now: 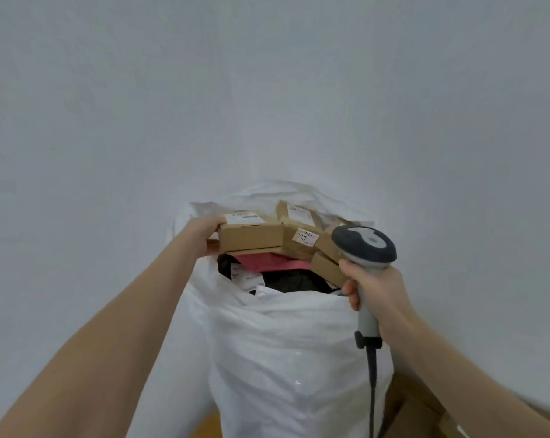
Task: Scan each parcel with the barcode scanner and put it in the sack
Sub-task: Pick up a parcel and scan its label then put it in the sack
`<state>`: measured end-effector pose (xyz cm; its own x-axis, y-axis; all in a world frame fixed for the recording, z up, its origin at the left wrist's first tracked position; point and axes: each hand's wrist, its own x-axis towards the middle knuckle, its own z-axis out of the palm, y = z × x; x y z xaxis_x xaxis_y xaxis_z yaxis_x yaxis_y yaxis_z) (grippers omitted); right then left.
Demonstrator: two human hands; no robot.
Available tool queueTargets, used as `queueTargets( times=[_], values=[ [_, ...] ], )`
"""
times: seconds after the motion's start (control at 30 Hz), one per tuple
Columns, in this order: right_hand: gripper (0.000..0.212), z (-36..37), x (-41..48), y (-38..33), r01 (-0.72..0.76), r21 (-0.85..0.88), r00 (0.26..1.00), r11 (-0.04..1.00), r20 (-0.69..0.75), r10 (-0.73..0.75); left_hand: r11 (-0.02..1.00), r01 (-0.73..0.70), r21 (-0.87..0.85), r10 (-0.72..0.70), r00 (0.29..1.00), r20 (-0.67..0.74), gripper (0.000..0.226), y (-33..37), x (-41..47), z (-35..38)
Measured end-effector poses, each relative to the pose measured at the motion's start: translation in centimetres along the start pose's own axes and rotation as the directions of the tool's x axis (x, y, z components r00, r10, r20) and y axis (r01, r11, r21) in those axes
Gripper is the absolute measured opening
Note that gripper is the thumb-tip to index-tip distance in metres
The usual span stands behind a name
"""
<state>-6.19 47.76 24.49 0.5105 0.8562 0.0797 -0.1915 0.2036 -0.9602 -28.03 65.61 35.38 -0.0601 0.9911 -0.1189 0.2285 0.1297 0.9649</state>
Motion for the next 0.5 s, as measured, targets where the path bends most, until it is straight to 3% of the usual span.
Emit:
queueTargets(
  times=[0.1,0.17,0.27,0.33,0.43,0.5],
  values=[
    [0.018,2.3,1.7,0.9,0.019,-0.026,1.0,0.999,-0.021,-0.02,0.998,-0.059,0.024,0.059,0.998,-0.002,0.01,-0.1,4.6,0.0],
    [0.015,3.3,2.7,1.2,0.027,-0.036,0.999,0.999,-0.038,-0.029,0.955,-0.203,0.217,0.206,0.978,0.008,0.012,-0.3,7.2,1.0],
    [0.013,4.4,3.9,1.6,0.016,-0.059,0.996,0.998,-0.088,-0.022,0.64,-0.441,0.629,0.438,0.882,0.173,0.046,-0.9,8.5,2.6],
    [0.014,4.9,4.5,1.7,0.003,-0.061,0.995,0.998,-0.104,-0.009,0.419,-0.534,0.734,0.379,0.838,0.393,0.058,-1.9,8.5,3.5],
    [0.017,5.5,5.2,2.0,-0.019,-0.062,0.993,0.998,-0.114,0.012,0.107,-0.496,0.862,0.242,0.853,0.461,0.045,-4.5,9.7,4.9],
    [0.017,5.6,5.7,2.1,-0.031,-0.063,0.993,0.998,-0.118,0.023,0.048,-0.47,0.881,0.3,0.849,0.436,0.032,-5.9,10.6,5.3]
  ],
)
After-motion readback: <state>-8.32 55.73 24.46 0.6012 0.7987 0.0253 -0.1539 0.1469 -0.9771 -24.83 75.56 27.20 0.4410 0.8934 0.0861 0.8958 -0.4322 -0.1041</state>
